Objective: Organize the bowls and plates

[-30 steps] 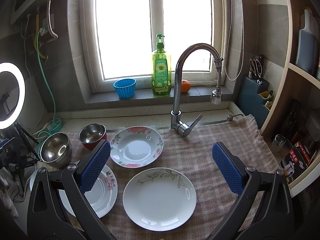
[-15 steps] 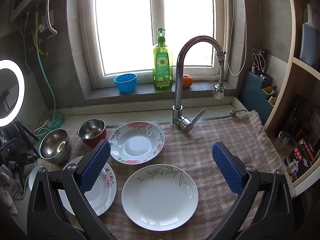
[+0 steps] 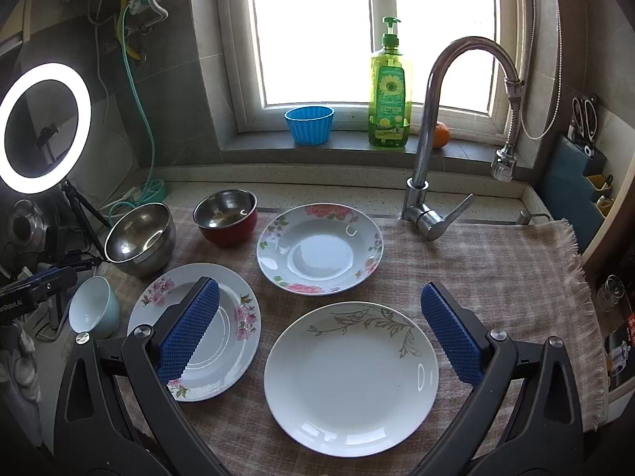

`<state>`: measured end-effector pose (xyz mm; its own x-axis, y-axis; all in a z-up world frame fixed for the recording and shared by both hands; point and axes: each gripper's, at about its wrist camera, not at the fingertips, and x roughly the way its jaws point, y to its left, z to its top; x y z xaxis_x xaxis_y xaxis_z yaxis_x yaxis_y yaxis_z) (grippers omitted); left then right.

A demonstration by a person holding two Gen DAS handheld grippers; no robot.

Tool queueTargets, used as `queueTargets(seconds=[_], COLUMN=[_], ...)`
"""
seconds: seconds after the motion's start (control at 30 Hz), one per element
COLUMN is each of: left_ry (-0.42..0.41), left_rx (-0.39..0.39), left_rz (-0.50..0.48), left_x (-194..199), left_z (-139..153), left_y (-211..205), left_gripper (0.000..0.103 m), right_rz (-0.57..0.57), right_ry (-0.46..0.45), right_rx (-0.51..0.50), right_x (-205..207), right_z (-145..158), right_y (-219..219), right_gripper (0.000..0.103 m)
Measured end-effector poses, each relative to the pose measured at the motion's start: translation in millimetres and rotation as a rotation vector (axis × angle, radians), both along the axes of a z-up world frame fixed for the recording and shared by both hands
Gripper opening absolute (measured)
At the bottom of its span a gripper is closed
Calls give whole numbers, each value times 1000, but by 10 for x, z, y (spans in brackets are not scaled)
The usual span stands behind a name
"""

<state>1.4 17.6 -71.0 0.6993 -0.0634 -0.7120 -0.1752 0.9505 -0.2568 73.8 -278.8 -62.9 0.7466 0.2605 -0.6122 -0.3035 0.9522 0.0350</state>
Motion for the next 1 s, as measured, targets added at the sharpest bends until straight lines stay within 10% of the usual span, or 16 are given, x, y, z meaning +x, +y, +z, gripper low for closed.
queueTargets(seconds=[0.47,0.77,1.0], left_ry=[169,241,263], left_rx=[-178,-281,-320], left_rz=[22,58,85], left_x=[-133,-155,-144], left_z=[-536,-788,-902], left_y=[-63,-79,-53], left_gripper=[58,43,39], right_rz=[196,296,338], right_ry=[239,457,503], right_rx=[-2,43,16], right_x=[512,916,1032], right_z=[-503,-907,-1033], right_y=[385,584,760], right_gripper=[98,56,51])
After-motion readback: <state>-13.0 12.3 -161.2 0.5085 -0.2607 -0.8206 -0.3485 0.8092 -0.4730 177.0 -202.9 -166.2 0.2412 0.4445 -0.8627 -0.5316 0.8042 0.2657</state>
